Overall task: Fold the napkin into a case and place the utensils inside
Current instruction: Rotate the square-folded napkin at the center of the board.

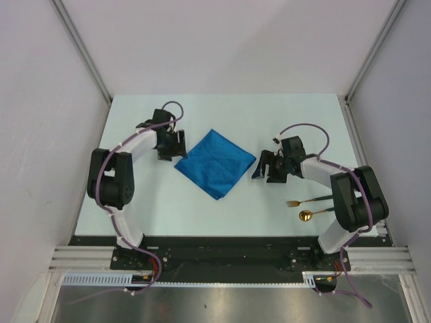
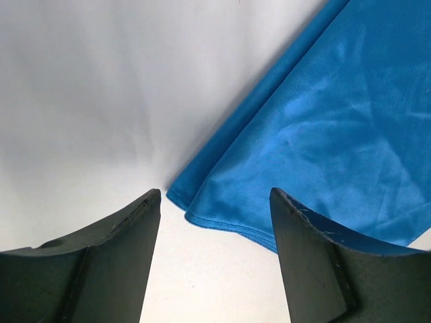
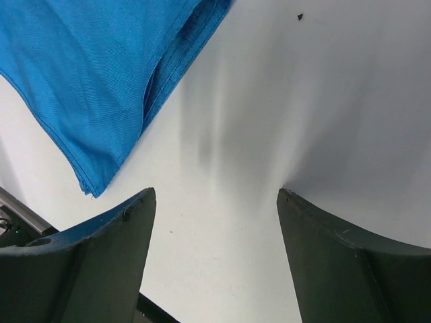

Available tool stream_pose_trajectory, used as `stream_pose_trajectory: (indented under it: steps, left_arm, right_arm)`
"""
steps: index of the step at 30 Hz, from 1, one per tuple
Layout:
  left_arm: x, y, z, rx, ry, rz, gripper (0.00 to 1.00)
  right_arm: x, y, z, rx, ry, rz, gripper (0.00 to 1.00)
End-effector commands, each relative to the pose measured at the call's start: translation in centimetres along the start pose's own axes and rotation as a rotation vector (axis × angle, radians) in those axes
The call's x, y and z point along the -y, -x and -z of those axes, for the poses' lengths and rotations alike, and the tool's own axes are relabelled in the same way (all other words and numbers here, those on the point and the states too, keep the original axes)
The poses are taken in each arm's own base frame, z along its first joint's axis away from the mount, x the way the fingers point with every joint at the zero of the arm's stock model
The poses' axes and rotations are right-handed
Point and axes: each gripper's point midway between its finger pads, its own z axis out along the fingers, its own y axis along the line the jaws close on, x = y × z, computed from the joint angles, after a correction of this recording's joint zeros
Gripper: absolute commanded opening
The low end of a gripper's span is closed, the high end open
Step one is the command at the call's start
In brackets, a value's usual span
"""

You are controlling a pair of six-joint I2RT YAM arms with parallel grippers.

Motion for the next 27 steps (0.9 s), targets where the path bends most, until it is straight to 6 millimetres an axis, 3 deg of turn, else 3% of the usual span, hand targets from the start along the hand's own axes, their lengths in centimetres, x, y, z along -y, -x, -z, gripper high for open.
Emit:
stream_pose_trajectory:
  steps: [1,3,10,16,20,23,24,26,27]
  left_arm:
    - [-0.7,1.9,1.9,0.072,0.039,-0.035,0.72]
    - [-1.0,0.5,0.6,-0.014,0.051,-0.026,0.72]
    - [-0.8,-0.8,-0.8,-0.073,0.025,-0.012,0.68]
    - [-1.4,-2.4,-1.9,-0.122,0.036,-0.003,0.48]
    - [-1.2,-3.0,-2.2,-0.127,0.02,0.027,0.23]
    - [-0.7,-4.1,-2.0,-0.112,-0.019,0.069,0.11]
    - [-0.9,-6.0,-2.2,-0.146,-0.015,0.113,0.08]
    - [0.5,-6.6,-1.3,-0.109,-0.09,0.151,0.0]
    - [0.4,-10.0,-1.5,-0.162,-0.083,0.219,0.0]
  right_arm:
    - [-1.0,0.1,0.3,0.025,0.033,0.019,0.78]
    - [-1.3,0.3,0.6,0.037,0.041,0.024,0.78]
    - [-2.7,1.1,2.2,0.085,0.074,0.05,0.78]
    - [-3.6,1.0,2.3,0.095,0.098,0.06,0.77]
    - [-4.3,0.2,1.6,0.08,0.119,0.063,0.77]
    - [-4.7,-0.6,1.2,0.066,0.118,0.069,0.77]
    - [-4.7,-0.9,1.2,0.066,0.121,0.068,0.77]
    - [-4.7,-1.2,1.3,0.066,0.118,0.061,0.77]
    - [-4.7,-1.6,1.5,0.062,0.116,0.058,0.77]
